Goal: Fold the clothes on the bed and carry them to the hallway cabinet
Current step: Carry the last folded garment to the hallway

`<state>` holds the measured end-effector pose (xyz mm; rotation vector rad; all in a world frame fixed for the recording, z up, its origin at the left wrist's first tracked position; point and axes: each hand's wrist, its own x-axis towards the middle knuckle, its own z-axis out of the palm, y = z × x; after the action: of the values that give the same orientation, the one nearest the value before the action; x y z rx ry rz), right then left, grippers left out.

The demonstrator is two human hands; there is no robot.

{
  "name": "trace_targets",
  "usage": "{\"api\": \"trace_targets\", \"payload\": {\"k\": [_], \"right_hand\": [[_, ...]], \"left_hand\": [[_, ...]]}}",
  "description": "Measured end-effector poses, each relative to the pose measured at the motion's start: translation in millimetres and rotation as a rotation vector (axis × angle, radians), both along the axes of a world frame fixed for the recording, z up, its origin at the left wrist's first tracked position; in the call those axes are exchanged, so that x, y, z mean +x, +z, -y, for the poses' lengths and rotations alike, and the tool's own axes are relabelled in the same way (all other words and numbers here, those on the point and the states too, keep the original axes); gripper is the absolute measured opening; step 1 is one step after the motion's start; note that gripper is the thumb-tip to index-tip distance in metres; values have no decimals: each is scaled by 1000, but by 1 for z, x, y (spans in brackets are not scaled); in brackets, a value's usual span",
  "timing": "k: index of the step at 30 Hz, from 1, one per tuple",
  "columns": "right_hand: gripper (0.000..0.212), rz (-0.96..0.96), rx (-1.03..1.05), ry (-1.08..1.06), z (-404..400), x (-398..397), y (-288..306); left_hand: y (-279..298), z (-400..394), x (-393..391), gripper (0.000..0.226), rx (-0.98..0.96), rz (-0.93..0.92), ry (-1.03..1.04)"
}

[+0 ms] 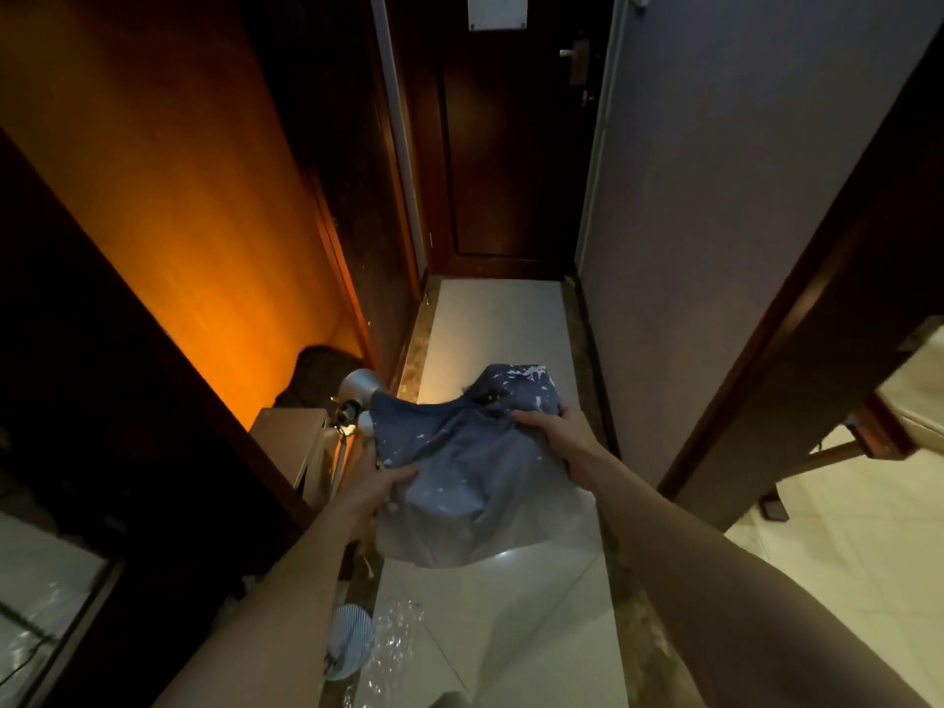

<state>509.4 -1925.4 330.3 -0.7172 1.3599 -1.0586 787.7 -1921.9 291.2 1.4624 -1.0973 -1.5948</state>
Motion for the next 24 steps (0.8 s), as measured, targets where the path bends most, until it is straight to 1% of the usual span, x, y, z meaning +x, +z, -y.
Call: {"api": "trace_targets", "payload": {"k": [3,7,9,11,14,18,21,24], "right_hand": [[45,-4,-3,10,51,-2,-2],[32,18,4,18,123,-2,-8],[35,28,-19,7,165,0,-11],[35,27,-35,-5,208,4,-12],[35,19,-22,32,269,7,-8],[39,-2,-39,31,347,10,-10],[37,10,-39,79,399,13,-12],[41,-3,-37,167,458,14,-20]], "left_hand": [[1,48,2,59,11,14,-5],[-4,119,-1,61,-20,15,12],[-2,159,-3,60,-39,15,23],[-3,201,0,62,-74,58,30],[1,260,7,70,-23,51,30],[9,329,11,69,14,36,29],[9,375,16,72,0,5,37],[3,416,16,66,20,-12,101]]}}
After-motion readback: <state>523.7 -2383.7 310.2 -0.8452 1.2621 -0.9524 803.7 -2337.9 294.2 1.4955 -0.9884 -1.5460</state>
